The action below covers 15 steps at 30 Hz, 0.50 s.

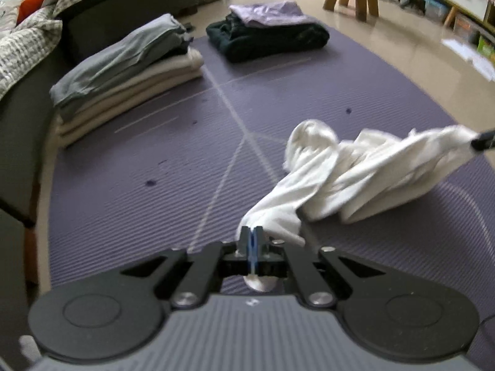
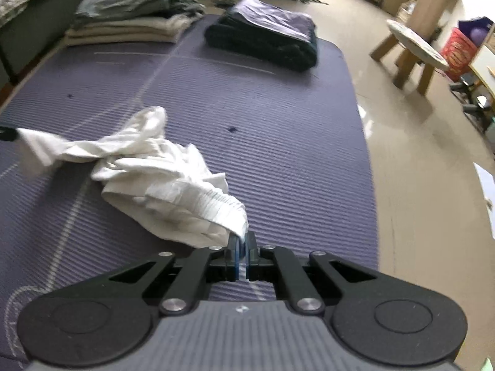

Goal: Fold clothes

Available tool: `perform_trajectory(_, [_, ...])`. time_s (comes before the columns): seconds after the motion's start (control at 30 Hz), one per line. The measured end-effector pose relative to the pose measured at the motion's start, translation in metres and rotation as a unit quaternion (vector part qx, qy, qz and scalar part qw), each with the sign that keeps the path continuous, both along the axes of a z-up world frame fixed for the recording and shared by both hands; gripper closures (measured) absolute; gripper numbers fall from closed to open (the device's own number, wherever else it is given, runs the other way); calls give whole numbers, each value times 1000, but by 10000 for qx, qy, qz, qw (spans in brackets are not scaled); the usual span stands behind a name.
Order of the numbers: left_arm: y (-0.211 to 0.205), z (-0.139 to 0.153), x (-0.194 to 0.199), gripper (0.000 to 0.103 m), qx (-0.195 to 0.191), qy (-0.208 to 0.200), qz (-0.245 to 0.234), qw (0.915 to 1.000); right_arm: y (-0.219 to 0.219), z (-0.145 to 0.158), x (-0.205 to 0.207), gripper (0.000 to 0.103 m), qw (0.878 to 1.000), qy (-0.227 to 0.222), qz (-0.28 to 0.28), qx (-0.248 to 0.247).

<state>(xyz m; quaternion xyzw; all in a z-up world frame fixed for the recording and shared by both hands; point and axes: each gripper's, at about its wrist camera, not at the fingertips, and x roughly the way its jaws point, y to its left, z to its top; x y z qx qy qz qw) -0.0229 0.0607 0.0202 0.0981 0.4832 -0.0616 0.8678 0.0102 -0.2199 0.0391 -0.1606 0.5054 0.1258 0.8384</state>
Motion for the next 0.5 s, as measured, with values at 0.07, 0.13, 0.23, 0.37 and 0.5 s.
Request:
perform_trajectory(0.07, [0, 0, -4, 86, -12, 56, -45, 10000, -2, -5, 2, 101, 9999, 109, -64, -32])
perform_trajectory(0.13, [-2, -1, -4, 67, -99, 88, -165, 9998, 0, -13, 3, 100, 9997, 192, -29, -141])
perform_trajectory(0.23, [-9, -4, -4, 60, -267, 169, -396, 9987, 5, -22, 7, 100, 9993, 249, 48, -278])
perform_trajectory(0.37, [-31, -17, 3, 61, -549, 440, -785, 9944, 12, -29, 13, 100, 9991, 296, 59, -311])
perform_trajectory(0.5, [-54, -34, 4, 64, -681, 690, -1055, 9897, 16, -38, 18, 99, 9988, 381, 93, -283])
